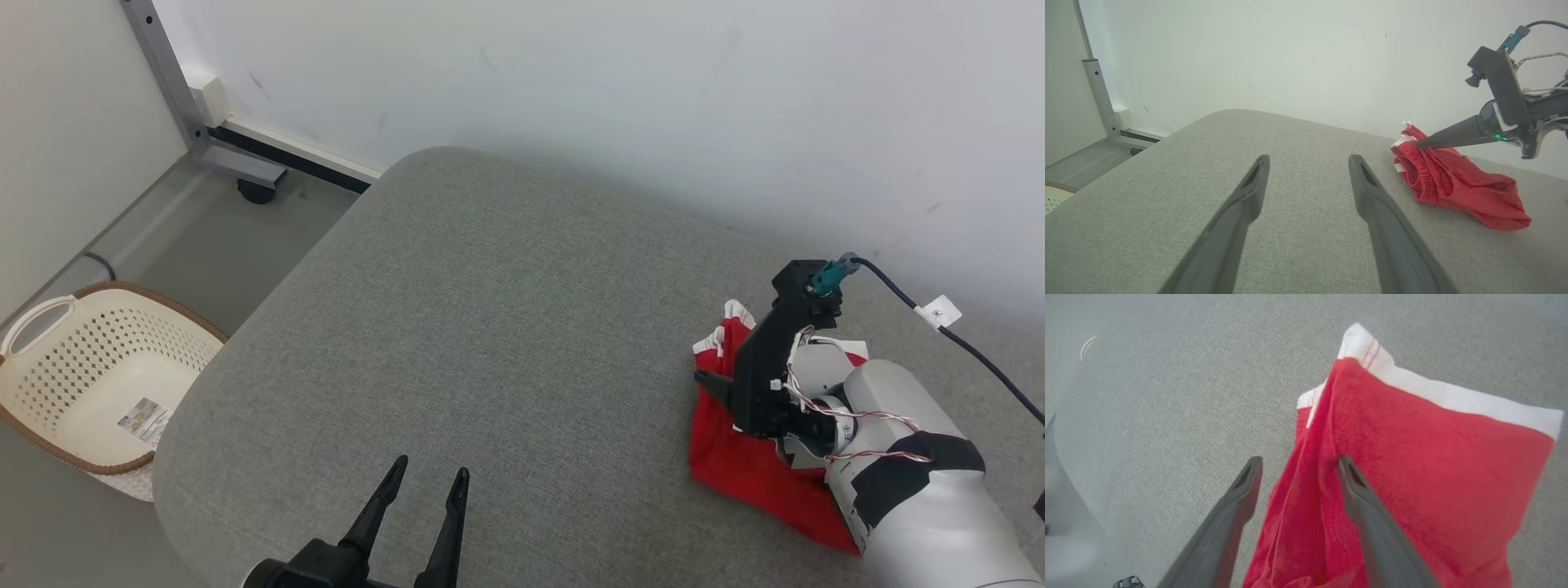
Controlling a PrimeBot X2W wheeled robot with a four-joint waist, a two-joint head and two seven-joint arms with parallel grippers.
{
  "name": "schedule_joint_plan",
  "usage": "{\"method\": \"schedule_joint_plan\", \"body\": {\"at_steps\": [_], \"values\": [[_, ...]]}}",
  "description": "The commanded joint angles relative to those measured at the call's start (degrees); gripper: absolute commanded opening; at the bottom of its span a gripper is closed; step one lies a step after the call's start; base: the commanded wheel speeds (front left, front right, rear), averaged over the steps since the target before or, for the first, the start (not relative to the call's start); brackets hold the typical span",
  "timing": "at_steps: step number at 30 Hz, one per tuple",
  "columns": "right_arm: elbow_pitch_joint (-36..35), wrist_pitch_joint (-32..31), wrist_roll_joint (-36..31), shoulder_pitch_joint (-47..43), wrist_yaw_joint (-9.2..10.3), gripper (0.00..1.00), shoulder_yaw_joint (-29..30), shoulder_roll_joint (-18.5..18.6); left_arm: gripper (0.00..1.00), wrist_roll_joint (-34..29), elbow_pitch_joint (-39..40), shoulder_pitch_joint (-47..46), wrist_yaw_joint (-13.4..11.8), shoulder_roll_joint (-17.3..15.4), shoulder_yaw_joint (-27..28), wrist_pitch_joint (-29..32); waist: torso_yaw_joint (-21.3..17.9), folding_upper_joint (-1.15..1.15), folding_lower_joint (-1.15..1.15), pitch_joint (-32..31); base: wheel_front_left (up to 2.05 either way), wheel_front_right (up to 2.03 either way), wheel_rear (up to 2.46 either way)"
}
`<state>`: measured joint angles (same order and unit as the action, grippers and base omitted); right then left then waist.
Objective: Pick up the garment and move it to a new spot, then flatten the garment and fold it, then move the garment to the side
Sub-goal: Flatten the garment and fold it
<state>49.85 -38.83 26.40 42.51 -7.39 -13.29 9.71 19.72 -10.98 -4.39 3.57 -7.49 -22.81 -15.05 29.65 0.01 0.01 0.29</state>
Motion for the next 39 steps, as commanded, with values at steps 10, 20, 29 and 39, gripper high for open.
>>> {"method": "schedule_joint_plan", "body": {"at_steps": [10, 20, 29, 39], "values": [[-3.1, 6.9, 4.1, 0.1, -0.18, 1.0, 1.0, 3.3, 1.0, 0.4, 0.5, 1.5, -0.3, -1.3, 0.2, 0.1, -4.1, -0.01, -0.01, -3.2, 0.0, 0.0, 0.0], [-1.1, 10.8, 0.7, -5.3, -0.18, 0.53, 2.2, 6.7, 1.0, 0.7, 1.3, 1.9, -0.9, -1.2, -0.4, 0.1, -6.7, -0.01, -0.01, -3.4, 0.0, 0.0, 0.0], [3.1, 17.4, -2.8, -7.9, -0.18, 0.0, 2.6, 2.5, 1.0, 1.4, 0.7, 0.7, -0.1, -0.7, -0.9, 0.1, -4.4, -0.01, -0.01, -1.5, 0.0, 0.0, 0.0], [7.3, 22.3, -3.1, -6.3, -0.18, 0.0, -3.4, -5.6, 1.0, 1.9, 0.0, 0.1, -0.3, 0.3, -1.0, -0.1, -1.6, -0.01, -0.01, -1.6, 0.0, 0.0, 0.0]]}}
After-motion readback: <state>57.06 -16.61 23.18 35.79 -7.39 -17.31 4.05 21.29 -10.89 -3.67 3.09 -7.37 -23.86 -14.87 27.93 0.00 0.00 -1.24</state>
